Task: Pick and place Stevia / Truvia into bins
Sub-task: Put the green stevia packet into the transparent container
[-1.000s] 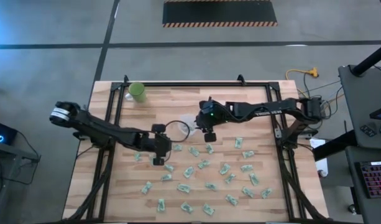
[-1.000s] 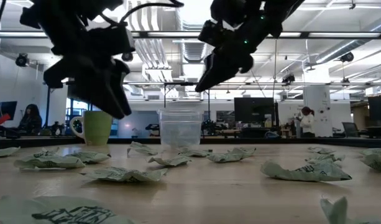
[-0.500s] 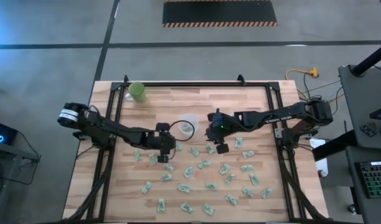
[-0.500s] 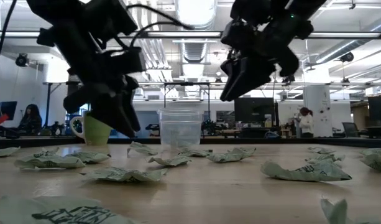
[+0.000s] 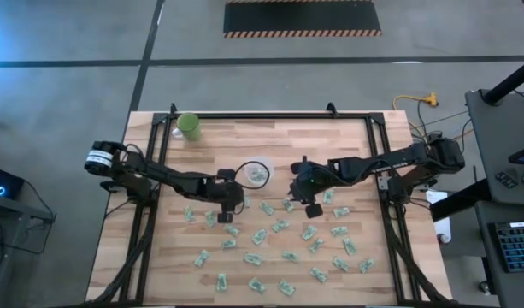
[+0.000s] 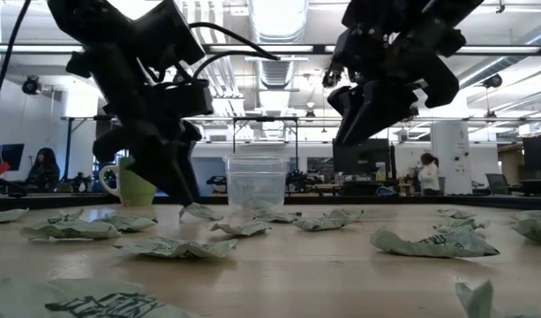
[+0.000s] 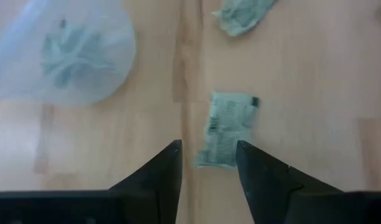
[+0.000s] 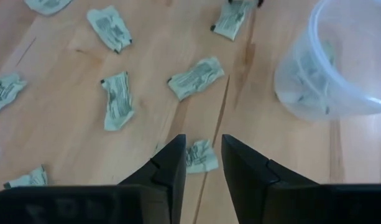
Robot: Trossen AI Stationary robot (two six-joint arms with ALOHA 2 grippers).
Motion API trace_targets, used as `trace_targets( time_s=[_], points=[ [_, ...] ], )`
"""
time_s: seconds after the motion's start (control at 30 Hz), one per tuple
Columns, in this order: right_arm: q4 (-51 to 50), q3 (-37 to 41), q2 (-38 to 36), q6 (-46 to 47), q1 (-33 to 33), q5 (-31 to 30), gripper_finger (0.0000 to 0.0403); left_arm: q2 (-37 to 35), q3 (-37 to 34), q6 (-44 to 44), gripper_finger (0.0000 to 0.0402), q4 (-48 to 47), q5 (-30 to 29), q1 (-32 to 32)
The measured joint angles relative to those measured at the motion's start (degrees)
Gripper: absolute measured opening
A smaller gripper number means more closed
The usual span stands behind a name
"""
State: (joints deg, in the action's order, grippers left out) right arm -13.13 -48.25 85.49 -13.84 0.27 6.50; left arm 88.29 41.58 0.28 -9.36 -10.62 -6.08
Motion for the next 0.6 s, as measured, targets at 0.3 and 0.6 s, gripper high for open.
trace_targets(
  time_s=[0.3,0.6],
  points=[
    [0.0,1.0,0.0,1.9,0.0,0.0,0.0091,0.1,-0.1,-0.1,0.0061,0.0,1.9,0.1],
    [0.0,1.5,0.0,2.3,0.0,0.0,0.0081,0.1,-0.9,-1.5,0.0063,1.7,1.2,0.1]
  ],
)
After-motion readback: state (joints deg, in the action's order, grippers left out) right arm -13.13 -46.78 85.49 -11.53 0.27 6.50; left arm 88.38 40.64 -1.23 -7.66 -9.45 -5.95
